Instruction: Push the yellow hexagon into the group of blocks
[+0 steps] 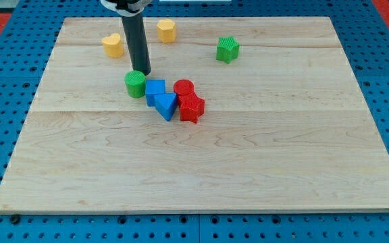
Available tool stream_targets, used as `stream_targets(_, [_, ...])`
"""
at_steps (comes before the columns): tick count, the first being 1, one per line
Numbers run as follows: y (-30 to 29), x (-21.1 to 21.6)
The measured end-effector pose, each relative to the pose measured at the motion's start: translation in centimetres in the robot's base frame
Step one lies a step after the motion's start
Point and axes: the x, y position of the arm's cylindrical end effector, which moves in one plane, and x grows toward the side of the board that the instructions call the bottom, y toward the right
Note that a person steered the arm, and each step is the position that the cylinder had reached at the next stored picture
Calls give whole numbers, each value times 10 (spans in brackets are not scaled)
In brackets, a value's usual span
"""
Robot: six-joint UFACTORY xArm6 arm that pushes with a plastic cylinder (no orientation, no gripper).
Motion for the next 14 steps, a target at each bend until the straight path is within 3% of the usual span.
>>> stream_targets(1, [-4, -8])
stream_targets(2, [42, -27])
stream_targets(3, [112, -93])
stream_targets(4, [110, -156])
stream_targets(5, [72, -144])
stream_targets(6, [12, -93])
stream_targets(8, [-24, -113])
stream_targets(10, [-37, -23])
stream_targets(11, [-10, -48])
stream_targets(12, [-37, -78])
stream_targets(13, [-91, -75])
stream_targets(14, [-93, -36])
